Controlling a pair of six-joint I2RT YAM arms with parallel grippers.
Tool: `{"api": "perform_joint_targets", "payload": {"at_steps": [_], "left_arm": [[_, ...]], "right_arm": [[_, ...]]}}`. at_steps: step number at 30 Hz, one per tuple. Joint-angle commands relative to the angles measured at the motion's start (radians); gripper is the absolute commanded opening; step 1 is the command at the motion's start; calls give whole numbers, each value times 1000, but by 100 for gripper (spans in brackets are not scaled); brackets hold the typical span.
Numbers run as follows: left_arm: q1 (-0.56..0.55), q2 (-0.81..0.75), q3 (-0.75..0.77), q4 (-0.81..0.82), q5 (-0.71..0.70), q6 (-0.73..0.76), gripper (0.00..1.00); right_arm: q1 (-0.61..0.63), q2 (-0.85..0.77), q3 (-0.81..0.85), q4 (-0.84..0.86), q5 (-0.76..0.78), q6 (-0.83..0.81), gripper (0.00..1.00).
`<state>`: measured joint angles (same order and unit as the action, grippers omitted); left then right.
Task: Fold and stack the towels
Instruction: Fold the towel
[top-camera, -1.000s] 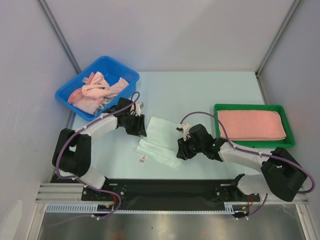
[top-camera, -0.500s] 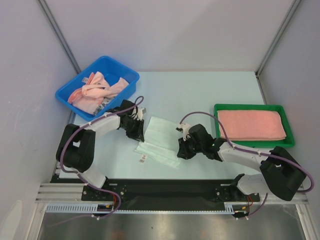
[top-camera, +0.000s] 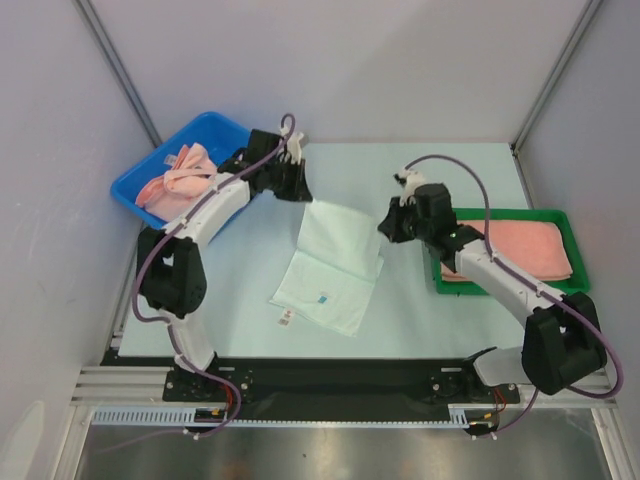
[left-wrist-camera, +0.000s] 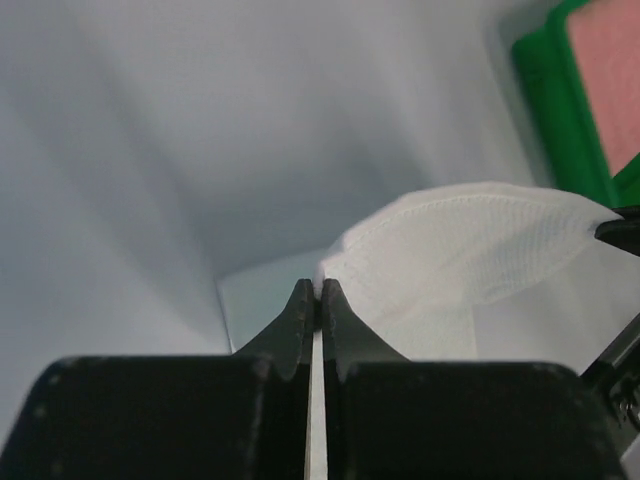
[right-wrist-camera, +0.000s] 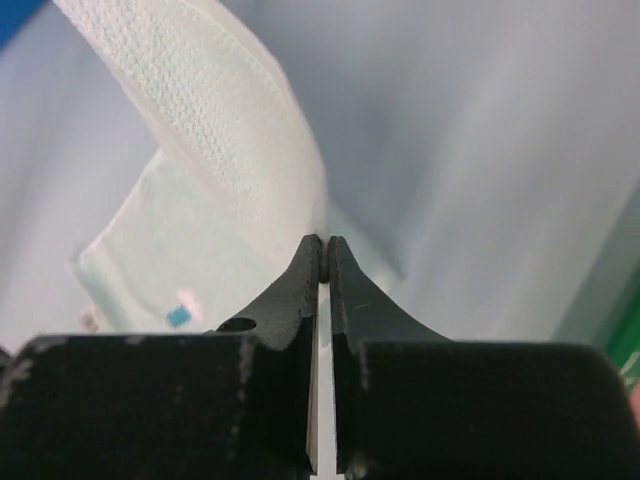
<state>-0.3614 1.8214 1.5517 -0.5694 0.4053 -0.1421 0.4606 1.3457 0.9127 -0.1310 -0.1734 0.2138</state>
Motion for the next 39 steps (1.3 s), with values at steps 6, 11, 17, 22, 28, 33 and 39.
{"api": "perform_joint_targets", "payload": {"at_steps": [6, 11, 17, 22, 28, 33, 39], "left_arm": [[15, 381, 583, 45, 104, -16, 0], [22, 523, 720, 150, 150, -50, 0], [39, 567, 693, 332, 164, -109, 1], [53, 543, 638, 278, 233, -48, 0], [53, 267, 302, 290, 168, 90, 0], [55, 44, -108, 404, 63, 131, 0], [55, -143, -364, 421, 23, 113, 0]], "right_arm": [[-172, 240, 244, 160, -44, -105, 0], [-240, 364, 347, 228, -52, -128, 0], [-264, 435, 394, 246, -84, -183, 0], [-237, 353, 296, 206, -123, -211, 0], [-120, 215, 152, 104, -29, -180, 0], [10, 123, 54, 33, 41, -149, 0], [203, 6, -37, -47, 147, -84, 0]]}}
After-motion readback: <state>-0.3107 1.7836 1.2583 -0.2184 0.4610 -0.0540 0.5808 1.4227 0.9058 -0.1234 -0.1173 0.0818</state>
